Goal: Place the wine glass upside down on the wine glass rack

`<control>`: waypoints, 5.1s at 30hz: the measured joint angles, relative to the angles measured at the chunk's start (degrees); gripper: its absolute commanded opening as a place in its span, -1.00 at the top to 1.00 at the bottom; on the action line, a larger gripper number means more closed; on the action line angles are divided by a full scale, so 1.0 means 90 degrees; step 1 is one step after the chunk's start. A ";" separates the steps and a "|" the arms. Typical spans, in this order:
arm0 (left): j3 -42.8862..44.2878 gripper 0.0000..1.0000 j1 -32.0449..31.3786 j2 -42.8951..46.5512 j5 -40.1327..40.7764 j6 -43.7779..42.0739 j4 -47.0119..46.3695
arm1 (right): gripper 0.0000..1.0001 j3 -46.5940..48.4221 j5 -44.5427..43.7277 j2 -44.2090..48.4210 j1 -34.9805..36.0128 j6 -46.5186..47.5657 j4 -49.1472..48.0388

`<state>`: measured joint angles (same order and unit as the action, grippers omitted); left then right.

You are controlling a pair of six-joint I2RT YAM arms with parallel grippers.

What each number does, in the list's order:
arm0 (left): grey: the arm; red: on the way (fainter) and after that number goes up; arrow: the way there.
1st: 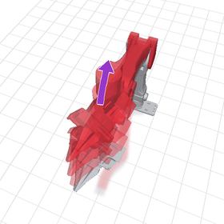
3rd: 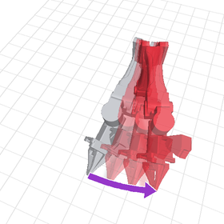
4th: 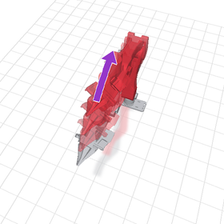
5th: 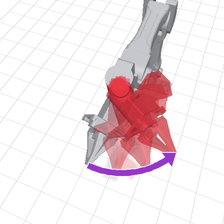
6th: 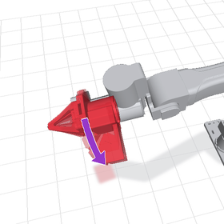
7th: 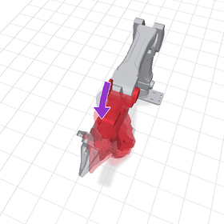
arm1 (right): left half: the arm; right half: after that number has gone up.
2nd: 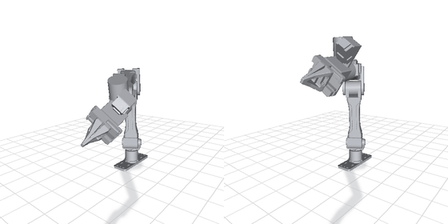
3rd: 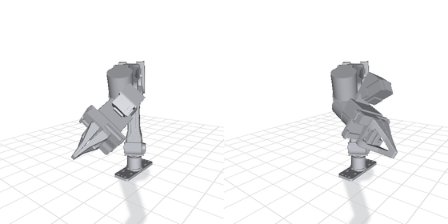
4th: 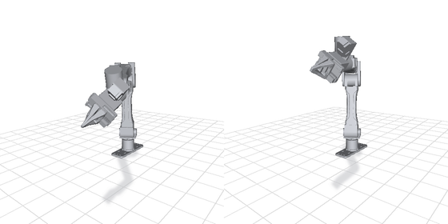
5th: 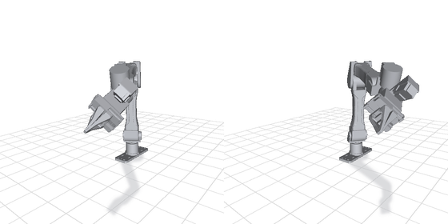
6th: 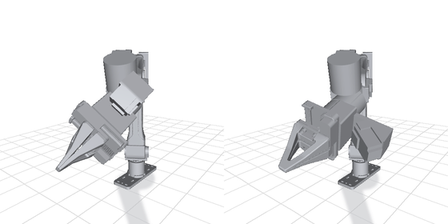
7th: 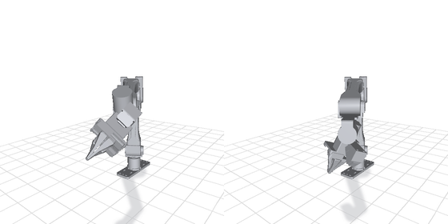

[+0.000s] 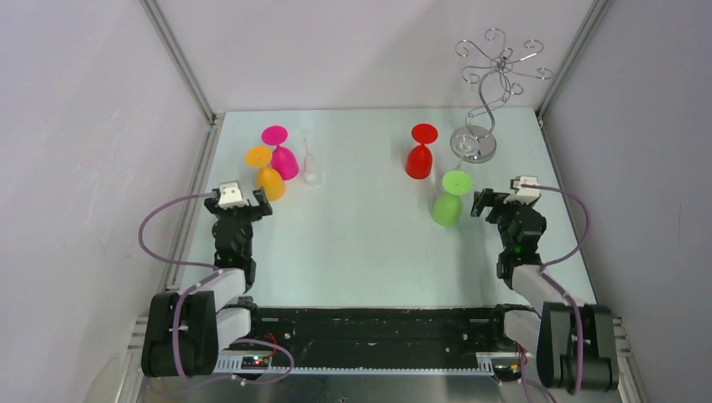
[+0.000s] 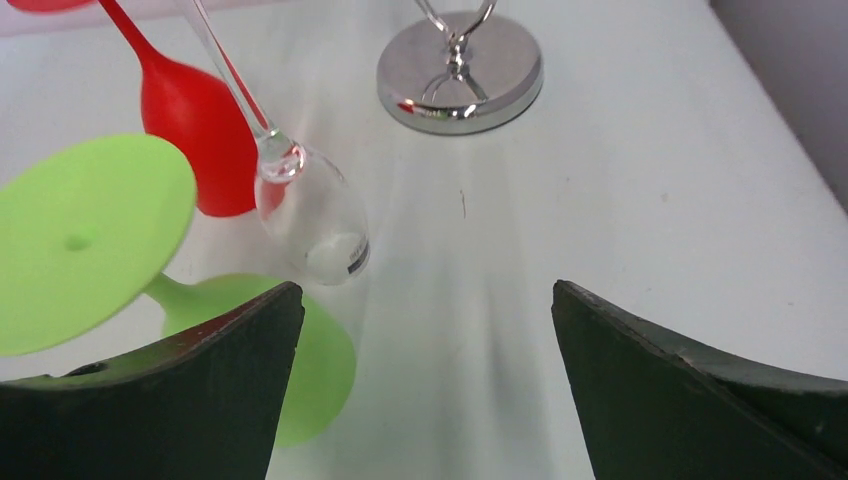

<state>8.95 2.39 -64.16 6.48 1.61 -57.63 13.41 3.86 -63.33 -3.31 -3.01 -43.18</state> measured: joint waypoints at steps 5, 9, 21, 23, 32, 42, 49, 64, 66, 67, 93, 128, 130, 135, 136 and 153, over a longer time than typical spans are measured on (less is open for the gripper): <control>0.0000 -0.96 -0.0112 0.0056 0.0148 -0.0124 0.0231 | -0.99 0.0002 -0.0214 0.1056 -0.0022 -0.0124 0.0879; 0.0005 -0.96 -0.0393 0.0347 0.0342 -0.0209 0.0602 | -0.99 0.0002 -0.0362 0.1821 -0.0032 -0.0197 0.1557; 0.0386 -0.96 -0.1064 0.1797 0.0950 0.0296 0.2152 | -1.00 0.0078 -0.0940 0.3424 -0.0085 -0.0862 0.3189; 0.0716 -0.96 -0.1071 0.1906 0.1032 0.0653 0.2526 | -0.99 0.0282 -0.1253 0.3492 -0.0102 -0.1246 0.3638; 0.2929 -0.96 -0.1076 0.1819 0.0903 0.2059 0.4500 | -1.00 0.2096 -0.1076 0.3279 -0.0678 -0.2659 0.5804; 0.4622 -0.96 -0.0928 0.1734 0.0068 0.2786 0.6625 | -0.90 0.3371 0.2072 0.2310 -0.2676 -0.5299 0.5600; 0.4626 -0.96 -0.0906 0.2093 0.0602 0.2827 0.7570 | -0.90 0.3405 0.3269 0.1105 -0.2810 -0.7337 0.3949; 0.4624 -0.96 -0.1700 0.2084 0.0432 0.1302 0.8012 | -0.87 0.5564 0.2769 -0.1571 -0.1780 -0.8981 0.2732; 0.4624 -0.96 -0.1846 0.2096 0.0444 0.1195 0.8019 | -0.86 0.5782 0.2611 -0.1902 -0.1654 -0.9056 0.2812; 0.4624 -0.96 -0.1916 0.2101 0.0474 0.1137 0.8021 | -0.86 0.5867 0.2526 -0.2052 -0.1588 -0.9109 0.2868; 0.4602 -0.96 -0.2531 0.2144 0.0947 0.0763 0.8157 | 0.00 0.6985 0.1710 -0.3859 -0.0935 -1.0125 0.2618; 0.4602 -0.96 -0.2557 0.2142 0.0991 0.0760 0.8160 | 1.00 0.7278 0.1292 -0.3784 -0.0920 -1.0100 0.2999; 0.4602 -0.96 -0.2557 0.2130 0.0991 0.0760 0.8157 | 1.00 0.7308 0.1302 -0.3806 -0.0923 -1.0159 0.3004; 0.4602 -0.96 -0.2557 0.2084 0.0981 0.0763 0.8160 | 1.00 0.7485 0.1345 -0.3966 -0.0879 -1.0261 0.2939; 0.4602 -0.96 -0.2557 0.2076 0.0981 0.0763 0.8160 | 1.00 0.7567 0.1345 -0.4010 -0.0862 -1.0256 0.2980; 0.4602 -0.96 -0.2557 0.2069 0.0981 0.0763 0.8160 | 1.00 0.8590 0.1219 -0.4403 -0.0554 -0.9959 0.3835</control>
<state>50.37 -20.62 -45.54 15.31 8.47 15.81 90.72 14.83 -102.96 -8.29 -92.64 -8.67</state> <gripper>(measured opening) 0.983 0.036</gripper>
